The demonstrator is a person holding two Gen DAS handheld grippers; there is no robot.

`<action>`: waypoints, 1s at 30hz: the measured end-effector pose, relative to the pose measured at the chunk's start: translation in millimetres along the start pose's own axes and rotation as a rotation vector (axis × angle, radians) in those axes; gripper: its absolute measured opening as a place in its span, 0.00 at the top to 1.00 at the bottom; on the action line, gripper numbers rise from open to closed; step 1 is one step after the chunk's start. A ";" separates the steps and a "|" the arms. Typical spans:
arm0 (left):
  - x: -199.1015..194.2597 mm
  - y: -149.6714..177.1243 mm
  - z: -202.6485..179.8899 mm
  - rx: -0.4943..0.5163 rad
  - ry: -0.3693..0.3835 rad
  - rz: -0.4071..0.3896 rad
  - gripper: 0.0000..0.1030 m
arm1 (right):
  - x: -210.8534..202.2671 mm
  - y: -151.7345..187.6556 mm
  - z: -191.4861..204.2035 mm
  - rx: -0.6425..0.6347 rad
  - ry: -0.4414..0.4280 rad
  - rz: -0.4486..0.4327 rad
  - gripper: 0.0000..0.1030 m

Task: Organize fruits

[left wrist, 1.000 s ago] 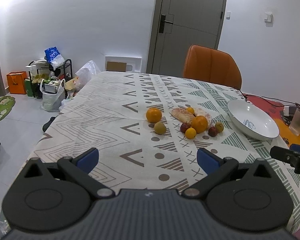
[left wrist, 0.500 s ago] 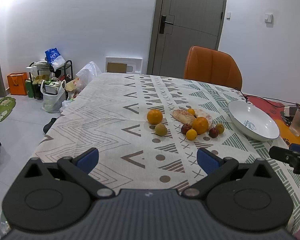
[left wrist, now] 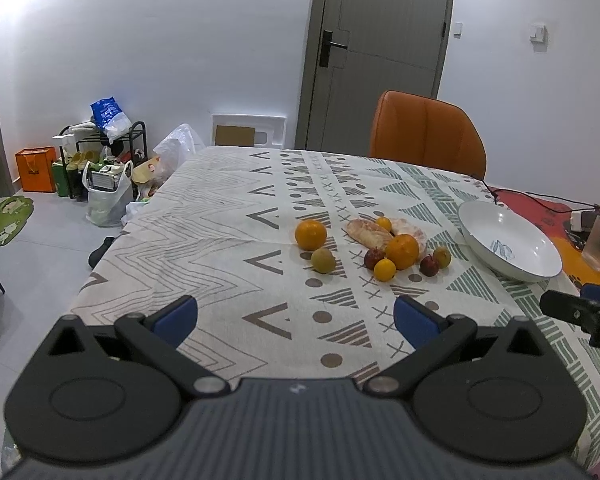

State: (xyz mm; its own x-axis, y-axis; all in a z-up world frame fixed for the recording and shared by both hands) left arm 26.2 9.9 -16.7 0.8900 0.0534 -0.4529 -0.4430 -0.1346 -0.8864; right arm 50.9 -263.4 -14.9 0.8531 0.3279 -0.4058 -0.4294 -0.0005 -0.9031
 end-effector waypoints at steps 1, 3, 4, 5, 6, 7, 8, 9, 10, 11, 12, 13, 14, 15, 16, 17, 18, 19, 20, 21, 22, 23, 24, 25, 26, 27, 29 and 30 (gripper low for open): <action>0.3 0.1 -0.3 0.002 0.000 0.001 0.00 | 0.2 0.0 -0.3 0.000 0.001 0.001 0.00; 1.5 -0.1 0.1 0.004 0.002 0.004 0.00 | 0.8 -0.2 -0.5 0.001 0.000 0.003 0.00; 2.4 -0.2 -0.9 0.005 0.002 0.004 0.00 | 1.4 -0.6 -0.8 0.000 0.000 0.004 0.00; 3.1 -0.5 -1.1 0.007 0.002 0.005 0.00 | 1.7 -0.6 -0.7 0.000 0.000 0.004 0.00; 3.9 -0.7 -1.3 0.008 0.002 0.006 0.00 | 1.8 -0.3 -0.6 0.000 -0.002 0.004 0.00; 5.2 -0.8 -2.1 0.010 0.001 0.008 0.00 | 1.9 -0.2 -0.6 0.001 -0.003 0.004 0.00; 6.4 -0.9 -2.9 0.012 0.001 0.009 0.00 | 2.5 0.2 -0.5 0.001 -0.004 0.006 0.00; 7.8 -1.1 -3.2 0.013 0.000 0.011 0.00 | 3.4 0.4 0.1 -0.001 -0.007 0.006 0.00; 9.3 -1.2 -3.5 0.014 0.000 0.012 0.00 | 4.5 0.6 1.1 -0.007 -0.012 0.005 0.00; 10.8 -1.2 -4.4 0.015 -0.002 0.013 0.00 | 6.1 0.9 2.3 -0.013 -0.018 0.005 0.00; 12.2 -0.5 -4.3 0.016 -0.002 0.015 0.00 | 7.6 1.3 3.5 -0.018 -0.025 0.007 0.00; 14.3 -0.6 -4.1 0.017 -0.002 0.017 0.00 | 9.5 1.9 4.6 -0.023 -0.034 0.009 0.00; 16.9 -0.3 -4.1 0.019 -0.001 0.020 0.00 | 11.8 2.4 5.7 -0.027 -0.042 0.013 0.00; 19.8 0.0 -4.0 0.020 -0.002 0.024 0.00 | 14.4 2.7 6.1 -0.030 -0.046 0.018 0.00; 22.7 0.7 -3.9 0.022 -0.002 0.029 0.00 | 16.7 2.8 6.4 -0.033 -0.049 0.021 0.00; 26.2 0.7 -3.8 0.023 -0.001 0.033 0.00 | 19.3 2.6 6.8 -0.035 -0.052 0.025 0.00; 29.6 0.6 -3.6 0.022 0.001 0.036 0.00 | 22.2 2.3 6.8 -0.036 -0.056 0.028 0.00; 32.4 0.4 -3.0 0.021 0.004 0.037 0.00 | 24.6 1.8 6.9 -0.035 -0.060 0.030 0.00; 35.2 0.3 -2.2 0.017 0.005 0.035 0.00 | 27.7 1.4 6.6 -0.033 -0.063 0.032 0.00; 37.9 -0.2 -1.3 0.013 0.003 0.033 0.00 | 30.5 1.2 6.1 -0.030 -0.067 0.036 0.00; 40.4 -0.7 -0.4 0.010 0.004 0.033 0.00 | 33.9 0.9 5.6 -0.026 -0.069 0.041 0.00; 42.9 -1.2 0.2 0.006 0.008 0.033 0.00 | 36.7 1.0 4.7 -0.022 -0.072 0.046 0.00; 45.4 -1.7 1.0 0.003 0.011 0.031 0.00 | 39.6 0.7 4.4 -0.017 -0.077 0.050 0.00; 48.4 -2.3 1.7 0.000 0.010 0.032 0.00 | 41.6 0.7 3.7 -0.013 -0.084 0.051 0.00; 50.6 -2.8 2.2 -0.002 0.008 0.032 0.00 | 43.9 0.5 3.5 -0.008 -0.092 0.054 0.00; 52.7 -3.2 2.4 -0.005 0.010 0.029 0.00 | 45.9 0.4 3.1 -0.005 -0.096 0.056 0.00; 56.0 -3.7 1.9 -0.010 0.025 0.021 0.00 | 50.4 -0.3 2.4 0.000 -0.105 0.058 0.00; 57.7 -3.9 1.2 -0.011 0.030 0.017 0.01 | 52.4 -0.5 2.0 0.003 -0.109 0.056 0.00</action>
Point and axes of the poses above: each gripper's, at about its wrist camera, not at the fingertips, and x roughly the way its jaws point, z to its left, y to its underside, the point moved 3 cm from there along x, roughly the way its jaws point, and after that the axes turned 7 degrees about -z, right-handed, at the moved point
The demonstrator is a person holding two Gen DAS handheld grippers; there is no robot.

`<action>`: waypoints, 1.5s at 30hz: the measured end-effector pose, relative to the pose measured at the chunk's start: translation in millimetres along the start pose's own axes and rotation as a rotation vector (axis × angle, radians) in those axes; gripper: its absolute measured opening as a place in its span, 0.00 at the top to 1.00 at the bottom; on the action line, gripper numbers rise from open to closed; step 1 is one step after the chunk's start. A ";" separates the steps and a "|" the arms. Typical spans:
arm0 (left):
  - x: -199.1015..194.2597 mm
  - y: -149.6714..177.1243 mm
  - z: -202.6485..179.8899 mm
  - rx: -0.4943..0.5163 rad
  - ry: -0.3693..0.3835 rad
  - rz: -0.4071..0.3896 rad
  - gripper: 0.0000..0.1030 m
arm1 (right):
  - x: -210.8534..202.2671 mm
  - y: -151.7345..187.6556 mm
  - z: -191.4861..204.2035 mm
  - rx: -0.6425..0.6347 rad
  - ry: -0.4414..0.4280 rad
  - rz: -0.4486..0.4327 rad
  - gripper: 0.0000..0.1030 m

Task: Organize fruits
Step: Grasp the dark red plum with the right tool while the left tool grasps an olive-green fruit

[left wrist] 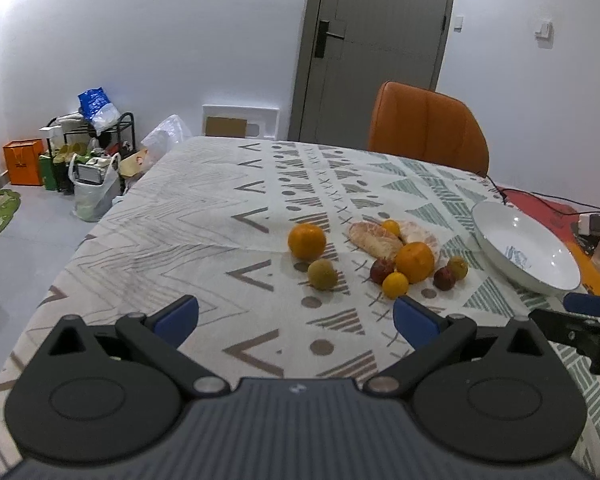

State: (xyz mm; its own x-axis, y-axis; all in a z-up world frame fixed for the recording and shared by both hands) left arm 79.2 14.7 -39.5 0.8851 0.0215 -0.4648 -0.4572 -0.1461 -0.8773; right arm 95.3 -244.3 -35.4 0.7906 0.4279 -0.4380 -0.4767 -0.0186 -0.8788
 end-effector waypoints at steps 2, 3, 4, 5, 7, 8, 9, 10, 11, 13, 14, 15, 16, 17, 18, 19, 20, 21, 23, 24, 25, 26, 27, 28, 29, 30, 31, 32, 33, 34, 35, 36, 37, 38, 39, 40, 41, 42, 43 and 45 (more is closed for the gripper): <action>3.8 -0.6 -1.6 0.001 0.006 -0.005 0.01 | 4.1 -1.0 -1.5 0.004 -0.004 0.002 0.00; 5.8 -0.6 -2.0 -0.001 0.009 -0.007 0.02 | 6.4 -1.3 -2.1 0.007 -0.006 0.004 0.00; 7.9 -1.1 -2.5 -0.003 0.012 -0.010 0.02 | 8.6 -1.7 -3.1 0.011 -0.011 0.003 0.00; 9.7 -1.0 -3.3 -0.002 0.011 -0.015 0.02 | 10.1 -1.9 -3.6 0.014 -0.015 -0.001 0.00; 13.5 -1.6 -4.3 0.006 0.003 -0.022 0.03 | 14.1 -3.6 -5.5 0.017 -0.017 -0.012 0.00; 15.7 -2.0 -4.7 0.009 0.001 -0.023 0.05 | 16.0 -4.1 -6.0 0.019 -0.018 -0.017 0.00; 18.5 -2.3 -5.0 0.010 0.001 -0.022 0.06 | 19.0 -4.5 -7.0 0.024 -0.022 -0.019 0.01; 21.8 -2.5 -5.2 0.007 0.002 -0.019 0.06 | 22.4 -4.9 -8.6 0.028 -0.023 -0.016 0.07; 24.7 -2.3 -4.9 0.004 0.003 -0.016 0.08 | 26.0 -4.8 -9.5 0.031 -0.026 -0.012 0.15; 31.2 -2.3 -5.0 -0.002 0.005 -0.012 0.11 | 34.0 -3.8 -11.1 0.033 -0.025 0.001 0.23; 33.9 -2.2 -4.8 -0.006 0.006 -0.013 0.13 | 37.1 -3.3 -11.6 0.034 -0.024 0.004 0.26; 36.5 -2.3 -5.1 -0.009 0.008 -0.013 0.15 | 40.0 -2.8 -12.1 0.035 -0.024 0.006 0.27; 39.7 -2.6 -5.5 -0.010 0.011 -0.011 0.15 | 42.6 -2.6 -12.4 0.036 -0.024 0.008 0.30; 42.6 -2.8 -5.6 -0.011 0.010 -0.010 0.17 | 45.6 -2.5 -12.8 0.035 -0.024 0.011 0.32; 45.7 -3.3 -5.9 -0.009 0.006 -0.009 0.20 | 48.2 -2.3 -12.9 0.034 -0.023 0.012 0.34; 49.0 -3.7 -6.2 -0.008 0.005 -0.006 0.22 | 51.1 -2.2 -13.2 0.034 -0.020 0.014 0.39; 51.6 -3.7 -5.7 -0.010 0.008 -0.004 0.25 | 54.1 -2.2 -13.8 0.034 -0.017 0.018 0.45; 54.7 -4.0 -5.6 -0.013 0.012 0.000 0.28 | 57.5 -2.2 -14.6 0.037 -0.019 0.023 0.48; 61.7 -4.5 -6.4 -0.014 0.017 0.007 0.33 | 64.0 -1.6 -16.4 0.045 -0.024 0.038 0.55; 65.4 -4.3 -6.6 -0.012 0.020 0.013 0.36 | 67.0 -1.4 -16.6 0.046 -0.025 0.044 0.56; 68.8 -3.6 -6.2 -0.011 0.024 0.019 0.38 | 69.4 -1.2 -16.8 0.046 -0.026 0.049 0.57; 72.5 -3.4 -6.1 -0.013 0.029 0.025 0.40 | 71.9 -1.3 -16.8 0.046 -0.028 0.052 0.58; 76.2 -3.4 -6.1 -0.017 0.034 0.032 0.43 | 74.9 -1.5 -16.9 0.046 -0.029 0.057 0.58; 80.0 -3.8 -6.1 -0.020 0.041 0.039 0.45 | 78.2 -2.3 -17.0 0.046 -0.028 0.063 0.58; 83.4 -4.2 -6.1 -0.023 0.044 0.045 0.46 | 81.4 -3.1 -17.1 0.046 -0.027 0.070 0.59; 86.9 -4.4 -6.2 -0.025 0.046 0.049 0.47 | 84.7 -4.1 -17.4 0.048 -0.027 0.076 0.59; 90.5 -3.8 -6.2 -0.025 0.046 0.055 0.48 | 88.4 -5.0 -17.6 0.048 -0.028 0.082 0.60; 94.6 -3.2 -6.5 -0.026 0.044 0.064 0.51 | 92.0 -5.4 -17.1 0.046 -0.027 0.090 0.60; 99.0 -1.8 -6.5 -0.029 0.047 0.077 0.54 | 95.5 -5.5 -15.9 0.042 -0.024 0.097 0.60; 103.0 -0.3 -6.1 -0.034 0.053 0.089 0.55 | 98.5 -5.3 -15.3 0.037 -0.023 0.103 0.60; 105.4 0.8 -5.0 -0.040 0.055 0.096 0.56 | 101.3 -4.7 -14.2 0.035 -0.024 0.110 0.60; 106.9 1.7 -4.5 -0.042 0.057 0.093 0.57 | 105.0 -3.6 -12.2 0.032 -0.024 0.119 0.60; 107.5 2.0 -4.4 -0.037 0.058 0.087 0.57 | 107.5 -2.3 -10.1 0.027 -0.021 0.126 0.60; 108.0 2.0 -4.6 -0.032 0.061 0.086 0.59 | 108.8 -1.3 -7.5 0.015 -0.015 0.119 0.60; 108.4 1.9 -4.6 -0.027 0.065 0.085 0.66 | 110.1 -0.8 -4.9 0.000 -0.007 0.116 0.61; 109.0 1.6 -4.3 -0.025 0.074 0.089 0.72 | 110.8 -0.8 -3.1 -0.010 -0.001 0.114 0.68; 109.2 1.5 -4.0 -0.021 0.081 0.093 0.77 | 111.7 -0.8 -1.9 -0.016 0.004 0.114 0.78; 108.4 1.1 -3.0 -0.018 0.084 0.095 0.77 | 111.8 -0.6 -0.7 -0.017 0.005 0.115 0.79; 108.5 0.3 -3.3 -0.013 0.083 0.099 0.77 | 111.7 -1.2 -0.3 -0.011 0.001 0.115 0.79; 107.1 -2.0 -4.5 0.002 0.082 0.096 0.77 | 108.6 -3.2 0.5 0.000 -0.007 0.098 0.79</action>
Point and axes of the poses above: each gripper's, at about its wrist camera, not at the fingertips, and x roughly the way its jaws point, z to its left, y to its underside, the point moved 3 cm from there along x, roughly the way its jaws point, and after that the axes turned 7 degrees about -z, right-handed, at the moved point
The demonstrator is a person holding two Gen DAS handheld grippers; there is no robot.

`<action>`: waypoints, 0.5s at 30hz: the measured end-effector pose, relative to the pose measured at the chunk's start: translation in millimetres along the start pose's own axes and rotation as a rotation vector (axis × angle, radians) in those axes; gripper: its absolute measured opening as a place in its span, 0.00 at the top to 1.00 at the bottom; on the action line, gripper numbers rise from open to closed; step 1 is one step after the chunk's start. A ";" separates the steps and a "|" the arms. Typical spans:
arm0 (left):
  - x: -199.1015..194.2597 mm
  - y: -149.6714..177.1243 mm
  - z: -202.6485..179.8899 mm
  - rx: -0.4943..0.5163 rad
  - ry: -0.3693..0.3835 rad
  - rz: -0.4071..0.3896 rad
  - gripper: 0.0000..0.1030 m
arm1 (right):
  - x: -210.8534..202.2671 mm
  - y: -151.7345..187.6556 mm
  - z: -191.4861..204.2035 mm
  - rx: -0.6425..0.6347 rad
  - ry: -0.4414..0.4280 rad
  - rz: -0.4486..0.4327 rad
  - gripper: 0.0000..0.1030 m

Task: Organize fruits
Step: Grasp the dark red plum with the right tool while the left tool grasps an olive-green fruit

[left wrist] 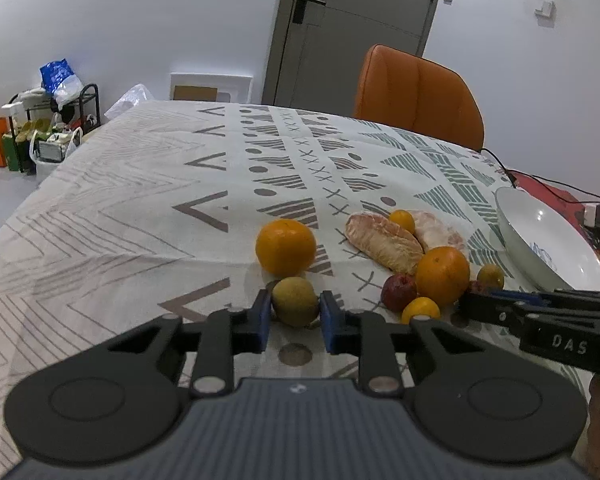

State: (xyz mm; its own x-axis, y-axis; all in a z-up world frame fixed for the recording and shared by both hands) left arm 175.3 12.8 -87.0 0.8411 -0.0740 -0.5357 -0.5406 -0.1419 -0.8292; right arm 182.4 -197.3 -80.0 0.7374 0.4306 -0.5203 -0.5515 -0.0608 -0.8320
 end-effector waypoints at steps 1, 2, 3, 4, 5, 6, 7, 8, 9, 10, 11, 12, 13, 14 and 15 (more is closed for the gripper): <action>-1.5 -1.7 -0.8 0.006 0.000 -0.005 0.77 | -2.5 -0.9 1.1 -0.003 -0.001 -0.010 0.79; -3.5 -3.7 -1.8 0.010 0.000 -0.011 0.77 | -5.1 -2.1 1.3 -0.005 -0.002 -0.017 0.79; -5.0 -5.6 -2.5 0.010 0.001 -0.017 0.77 | -7.7 -3.7 1.0 -0.004 -0.002 -0.023 0.80; -6.5 -6.8 -2.9 0.008 0.002 -0.021 0.77 | -10.1 -5.9 0.3 -0.002 -0.001 -0.031 0.79; -7.8 -8.4 -4.3 0.008 0.005 -0.025 0.77 | -12.4 -7.8 -0.6 0.000 0.001 -0.040 0.79; -9.5 -10.1 -6.6 0.009 0.009 -0.030 0.77 | -15.1 -9.8 -1.9 0.003 0.004 -0.050 0.79; -11.1 -11.6 -9.0 0.014 0.012 -0.035 0.77 | -18.4 -11.8 -3.6 0.007 0.008 -0.061 0.79; -12.5 -13.3 -11.7 0.021 0.014 -0.040 0.77 | -22.0 -13.7 -5.5 0.012 0.009 -0.071 0.80; -14.2 -15.0 -14.7 0.028 0.017 -0.046 0.77 | -24.9 -15.0 -7.2 0.016 0.011 -0.080 0.80; -15.8 -16.9 -17.9 0.034 0.020 -0.053 0.77 | -28.4 -16.1 -9.2 0.021 0.013 -0.089 0.79; -16.6 -18.5 -20.5 0.038 0.023 -0.059 0.77 | -32.3 -17.2 -11.6 0.023 0.017 -0.099 0.79; -17.1 -20.7 -23.6 0.040 0.027 -0.064 0.77 | -35.2 -18.0 -13.7 0.025 0.021 -0.106 0.79; -17.3 -22.6 -26.6 0.040 0.032 -0.068 0.77 | -38.8 -18.8 -16.9 0.029 0.025 -0.113 0.79; -17.2 -24.7 -30.4 0.042 0.038 -0.072 0.77 | -42.6 -19.3 -20.3 0.033 0.030 -0.118 0.79; -17.1 -26.6 -34.8 0.048 0.044 -0.075 0.77 | -46.1 -19.9 -22.9 0.035 0.035 -0.124 0.79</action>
Point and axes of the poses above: each gripper's, at about its wrist camera, not at the fingertips, and x roughly the way its jaws point, z to its left, y to its underside, the point moved 3 cm from there along x, roughly the way its jaws point, and after that the axes turned 7 degrees about -z, right-handed, at the moved point
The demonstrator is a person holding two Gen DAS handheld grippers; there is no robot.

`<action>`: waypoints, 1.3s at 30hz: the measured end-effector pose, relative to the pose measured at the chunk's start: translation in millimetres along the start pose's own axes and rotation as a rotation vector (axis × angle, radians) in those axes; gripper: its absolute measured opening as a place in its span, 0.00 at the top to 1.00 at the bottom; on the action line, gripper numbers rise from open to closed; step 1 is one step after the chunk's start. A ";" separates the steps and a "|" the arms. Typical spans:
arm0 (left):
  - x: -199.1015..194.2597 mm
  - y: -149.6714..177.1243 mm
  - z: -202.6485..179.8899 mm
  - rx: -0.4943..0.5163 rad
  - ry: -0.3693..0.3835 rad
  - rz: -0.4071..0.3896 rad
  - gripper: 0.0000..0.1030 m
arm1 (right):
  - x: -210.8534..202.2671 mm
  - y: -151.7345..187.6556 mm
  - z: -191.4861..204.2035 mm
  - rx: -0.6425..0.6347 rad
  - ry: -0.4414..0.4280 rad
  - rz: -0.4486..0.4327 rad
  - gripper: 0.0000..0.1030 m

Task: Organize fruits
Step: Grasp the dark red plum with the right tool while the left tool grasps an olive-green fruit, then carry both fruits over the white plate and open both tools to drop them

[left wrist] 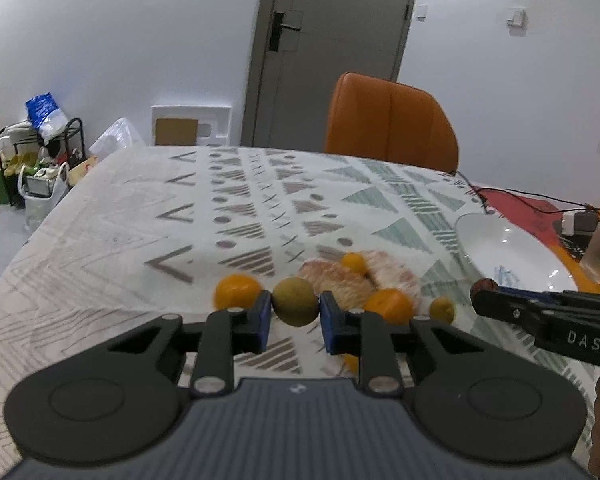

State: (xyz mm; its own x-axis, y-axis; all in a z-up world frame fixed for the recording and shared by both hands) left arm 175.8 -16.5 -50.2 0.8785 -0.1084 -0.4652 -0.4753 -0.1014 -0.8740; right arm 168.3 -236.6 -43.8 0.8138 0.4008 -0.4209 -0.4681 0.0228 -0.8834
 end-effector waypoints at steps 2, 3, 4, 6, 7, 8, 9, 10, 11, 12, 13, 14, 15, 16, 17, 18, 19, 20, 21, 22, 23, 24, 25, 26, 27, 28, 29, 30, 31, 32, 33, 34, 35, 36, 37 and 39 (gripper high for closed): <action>1.3 -4.0 -8.5 0.012 0.013 -0.007 0.77 | -5.9 -1.6 -5.0 0.000 0.011 -0.012 0.79; 1.9 -6.5 -13.1 0.013 0.019 -0.013 0.77 | -8.6 -2.3 -8.3 0.002 0.017 -0.018 0.79; 1.6 -7.6 -15.9 0.013 0.025 -0.018 0.77 | -11.0 -2.4 -11.4 0.005 0.022 -0.022 0.79; 1.8 -10.4 -24.5 0.019 0.037 -0.027 0.77 | -15.6 -2.7 -18.6 0.012 0.033 -0.026 0.79; 1.8 -11.5 -28.8 0.024 0.041 -0.031 0.77 | -17.6 -2.8 -20.9 0.014 0.037 -0.028 0.79; 1.6 -12.2 -32.9 0.029 0.047 -0.035 0.77 | -19.3 -3.1 -23.7 0.014 0.039 -0.030 0.79; 2.1 -13.0 -37.7 0.033 0.053 -0.038 0.77 | -20.7 -3.3 -26.0 0.015 0.040 -0.033 0.79; 2.4 -13.5 -41.2 0.035 0.059 -0.038 0.77 | -22.2 -3.9 -28.6 0.013 0.040 -0.037 0.79; 2.1 -14.2 -44.3 0.037 0.063 -0.038 0.77 | -23.8 -4.7 -30.9 0.012 0.039 -0.041 0.79; 1.9 -15.0 -47.5 0.039 0.066 -0.039 0.77 | -25.4 -5.9 -34.1 0.013 0.041 -0.046 0.79; 2.3 -16.0 -51.2 0.042 0.070 -0.041 0.77 | -27.5 -6.4 -36.8 0.015 0.043 -0.049 0.79; 2.6 -16.9 -54.5 0.045 0.073 -0.043 0.77 | -29.4 -7.5 -40.2 0.018 0.044 -0.054 0.79; 2.9 -17.6 -57.4 0.049 0.075 -0.045 0.77 | -31.1 -8.5 -43.4 0.019 0.045 -0.058 0.79; 3.7 -18.5 -60.7 0.054 0.076 -0.047 0.77 | -32.5 -9.0 -46.4 0.020 0.047 -0.062 0.79; 4.6 -19.1 -64.4 0.058 0.078 -0.048 0.77 | -33.7 -9.5 -49.9 0.022 0.051 -0.065 0.79; 5.4 -19.4 -67.2 0.059 0.082 -0.049 0.77 | -34.7 -9.8 -53.3 0.025 0.054 -0.067 0.79; 6.5 -19.5 -70.5 0.061 0.087 -0.048 0.77 | -35.4 -10.2 -56.9 0.030 0.058 -0.069 0.79; 7.0 -19.4 -73.2 0.064 0.090 -0.047 0.77 | -36.2 -10.5 -60.1 0.035 0.062 -0.071 0.79; 7.8 -19.1 -76.6 0.068 0.093 -0.046 0.77 | -36.5 -10.8 -63.8 0.039 0.066 -0.072 0.79; 8.7 -18.7 -80.6 0.073 0.095 -0.044 0.77 | -36.8 -10.5 -67.1 0.042 0.070 -0.072 0.79; 9.5 -18.4 -83.8 0.077 0.098 -0.042 0.77 | -37.2 -10.0 -70.5 0.045 0.073 -0.072 0.79; 10.3 -18.0 -86.9 0.080 0.101 -0.041 0.77 | -36.7 -9.1 -74.0 0.049 0.078 -0.069 0.79; 11.4 -17.6 -89.9 0.082 0.102 -0.038 0.77 | -36.0 -8.0 -77.8 0.052 0.085 -0.064 0.79; 12.9 -17.4 -92.2 0.084 0.103 -0.036 0.77 | -36.2 -6.9 -81.2 0.056 0.089 -0.061 0.79; 14.4 -17.3 -95.4 0.085 0.104 -0.034 0.77 | -35.7 -5.7 -85.1 0.062 0.092 -0.056 0.79; 16.2 -17.6 -98.0 0.085 0.105 -0.033 0.77 | -35.6 -4.6 -88.8 0.065 0.092 -0.051 0.79; 16.9 -17.8 -100.9 0.086 0.108 -0.034 0.77 | -35.8 -3.8 -91.9 0.065 0.092 -0.049 0.79; 18.1 -17.6 -104.3 0.088 0.111 -0.034 0.76 | -36.3 -3.2 -94.9 0.065 0.095 -0.049 0.79; 18.5 -17.2 -107.3 0.091 0.113 -0.033 0.77 | -36.3 -2.9 -97.8 0.068 0.099 -0.049 0.79; 20.1 -17.0 -110.7 0.093 0.115 -0.031 0.76 | -36.3 -2.2 -101.0 0.072 0.103 -0.048 0.79; 21.2 -16.7 -114.2 0.095 0.119 -0.029 0.76 | -36.6 -1.3 -103.7 0.074 0.105 -0.047 0.79; 22.8 -16.7 -117.9 0.099 0.123 -0.028 0.76 | -36.7 -0.1 -106.2 0.075 0.108 -0.045 0.79; 23.7 -16.5 -121.5 0.104 0.126 -0.027 0.77 | -36.9 1.0 -108.5 0.076 0.110 -0.044 0.79; 25.0 -16.2 -125.5 0.110 0.129 -0.027 0.77 | -37.2 1.7 -110.8 0.080 0.109 -0.045 0.78; 26.1 -16.1 -128.5 0.113 0.132 -0.026 0.76 | -38.0 2.5 -113.1 0.086 0.108 -0.048 0.73; 28.5 -15.6 -135.1 0.120 0.138 -0.025 0.76 | -41.8 3.5 -116.8 0.095 0.111 -0.063 0.71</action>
State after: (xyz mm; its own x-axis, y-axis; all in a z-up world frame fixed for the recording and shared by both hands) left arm 201.8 -151.6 -30.9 0.8712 -0.2424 -0.4269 -0.4373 0.0117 -0.8992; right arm 172.8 -360.2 -53.5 0.8732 0.2921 -0.3900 -0.4410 0.1334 -0.8875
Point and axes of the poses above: each gripper's, at about its wrist camera, not at the fingertips, and x roughly the way its jaws point, z to its left, y to its underside, the point moved 3 cm from there along x, roughly the way its jaws point, and after that the axes turned 7 degrees about -z, right-handed, at the moved point
